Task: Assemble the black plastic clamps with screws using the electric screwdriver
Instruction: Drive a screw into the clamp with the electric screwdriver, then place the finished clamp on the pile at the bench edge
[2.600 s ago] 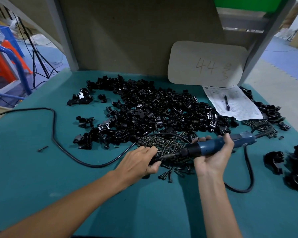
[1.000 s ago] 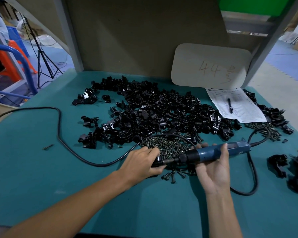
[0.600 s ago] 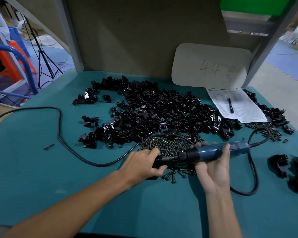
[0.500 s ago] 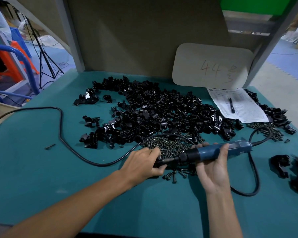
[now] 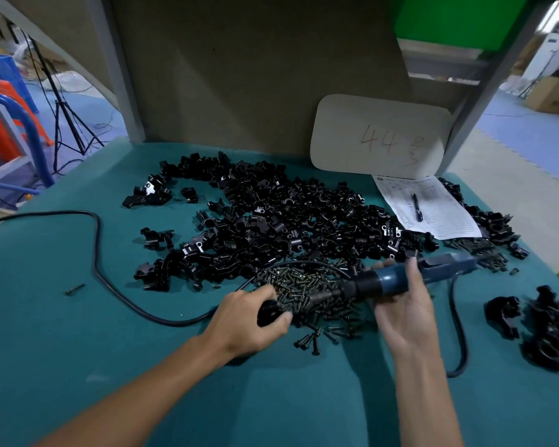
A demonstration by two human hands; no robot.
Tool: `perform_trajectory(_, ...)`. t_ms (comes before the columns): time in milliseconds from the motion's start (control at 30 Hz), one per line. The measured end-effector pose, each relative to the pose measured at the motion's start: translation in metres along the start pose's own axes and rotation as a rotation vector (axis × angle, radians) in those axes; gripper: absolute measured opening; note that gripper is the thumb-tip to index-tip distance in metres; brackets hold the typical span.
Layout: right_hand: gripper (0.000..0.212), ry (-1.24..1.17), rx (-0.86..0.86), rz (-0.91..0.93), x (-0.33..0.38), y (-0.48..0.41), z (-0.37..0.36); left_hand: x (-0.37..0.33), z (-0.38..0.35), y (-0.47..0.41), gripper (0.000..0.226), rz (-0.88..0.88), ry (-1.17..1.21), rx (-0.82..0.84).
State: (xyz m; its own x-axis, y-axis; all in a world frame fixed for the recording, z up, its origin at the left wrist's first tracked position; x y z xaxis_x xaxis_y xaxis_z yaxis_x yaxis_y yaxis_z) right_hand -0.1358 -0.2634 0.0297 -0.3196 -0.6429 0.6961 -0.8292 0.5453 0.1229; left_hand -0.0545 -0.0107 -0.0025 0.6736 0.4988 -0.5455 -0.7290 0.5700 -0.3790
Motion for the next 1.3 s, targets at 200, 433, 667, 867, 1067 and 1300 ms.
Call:
perform_trajectory(200, 0.037, 1.302, -0.156, 0.084, 0.026, 0.001, 0.025, -0.005, -0.006, -0.014, 0.035, 0.089, -0.071, -0.04)
perform_trajectory(433, 0.065, 1.71, -0.138, 0.225, 0.018, 0.027, 0.012, -0.04, -0.03, -0.039, 0.035, 0.134, 0.052, -0.038)
perform_trajectory(667, 0.027, 0.938, 0.241, 0.109, 0.002, 0.048, -0.024, -0.088, -0.038, -0.059, 0.053, -0.052, 0.143, 0.015)
perform_trajectory(867, 0.02, 1.239, -0.229, 0.353, 0.086, 0.047, 0.059, -0.037, 0.005, -0.065, 0.052, 0.037, 0.121, -0.212)
perform_trajectory(1067, 0.035, 1.435, -0.837, 0.442, 0.14, 0.079, 0.178, 0.107, 0.052, -0.054, 0.069, 0.449, 0.024, -0.367)
perform_trajectory(1300, 0.047, 1.695, -0.859, 0.364, 0.139, 0.068, 0.186, 0.102, 0.058, -0.046, 0.087, 0.433, -0.588, 0.015)
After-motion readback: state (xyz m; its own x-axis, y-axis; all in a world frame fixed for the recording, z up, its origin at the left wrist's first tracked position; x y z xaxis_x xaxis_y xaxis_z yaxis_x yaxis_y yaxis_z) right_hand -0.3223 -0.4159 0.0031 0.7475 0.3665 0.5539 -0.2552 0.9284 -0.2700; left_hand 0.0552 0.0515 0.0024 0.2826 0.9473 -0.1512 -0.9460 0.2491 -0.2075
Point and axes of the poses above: each hand's wrist, its own y-axis away from the middle knuckle, its own z-axis out of the back of the hand, x = y × z, the point moved 4 cm from there along -y, towards the middle knuckle, and after that the axes turned 6 degrees about -y, right-handed, at the moved point
